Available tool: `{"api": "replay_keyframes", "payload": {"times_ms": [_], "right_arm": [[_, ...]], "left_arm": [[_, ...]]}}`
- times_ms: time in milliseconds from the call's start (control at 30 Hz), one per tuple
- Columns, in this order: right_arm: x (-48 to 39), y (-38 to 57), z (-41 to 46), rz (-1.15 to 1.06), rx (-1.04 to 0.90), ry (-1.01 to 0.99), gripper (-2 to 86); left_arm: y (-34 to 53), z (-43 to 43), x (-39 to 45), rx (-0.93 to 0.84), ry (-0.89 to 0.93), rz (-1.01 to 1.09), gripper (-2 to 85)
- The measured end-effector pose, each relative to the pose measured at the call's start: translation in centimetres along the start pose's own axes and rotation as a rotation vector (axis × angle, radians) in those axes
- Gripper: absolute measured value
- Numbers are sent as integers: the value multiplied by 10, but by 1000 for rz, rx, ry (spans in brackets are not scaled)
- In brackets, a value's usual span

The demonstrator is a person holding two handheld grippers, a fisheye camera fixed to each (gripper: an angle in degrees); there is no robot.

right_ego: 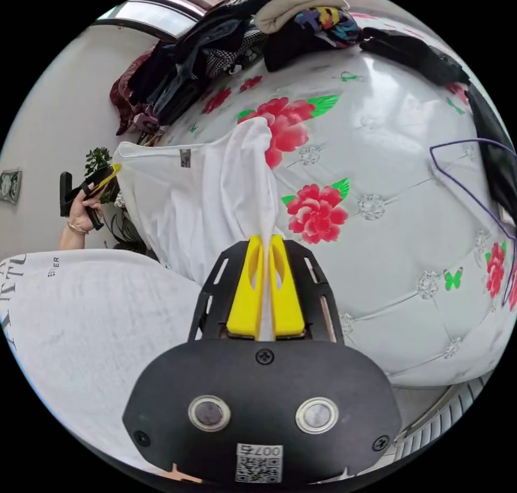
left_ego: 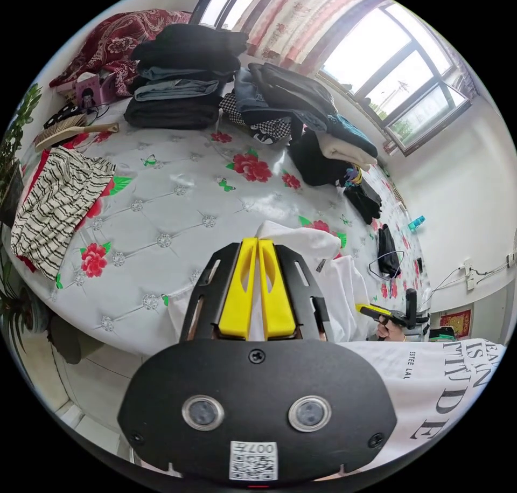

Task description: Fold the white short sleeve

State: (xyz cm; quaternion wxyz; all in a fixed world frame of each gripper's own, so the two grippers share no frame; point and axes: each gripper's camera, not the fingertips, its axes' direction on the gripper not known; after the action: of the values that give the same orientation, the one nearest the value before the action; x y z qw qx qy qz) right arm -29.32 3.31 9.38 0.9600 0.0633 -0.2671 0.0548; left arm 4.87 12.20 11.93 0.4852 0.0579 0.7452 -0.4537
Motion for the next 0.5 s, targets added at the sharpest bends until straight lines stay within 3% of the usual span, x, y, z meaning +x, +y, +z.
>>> {"api": "replay_keyframes", "payload": {"times_ms": [200, 367, 500], "right_arm": [[-42, -55, -99, -171, 233, 128, 6], [-67, -158, -153, -176, 436, 344, 22], [-63, -194, -144, -40, 372, 483, 39]], "left_arm": [[-58, -21, 15, 41, -7, 84, -8], [-155, -37, 49, 266, -53, 188, 35], [-176, -22, 36, 217, -146, 77, 87]]}}
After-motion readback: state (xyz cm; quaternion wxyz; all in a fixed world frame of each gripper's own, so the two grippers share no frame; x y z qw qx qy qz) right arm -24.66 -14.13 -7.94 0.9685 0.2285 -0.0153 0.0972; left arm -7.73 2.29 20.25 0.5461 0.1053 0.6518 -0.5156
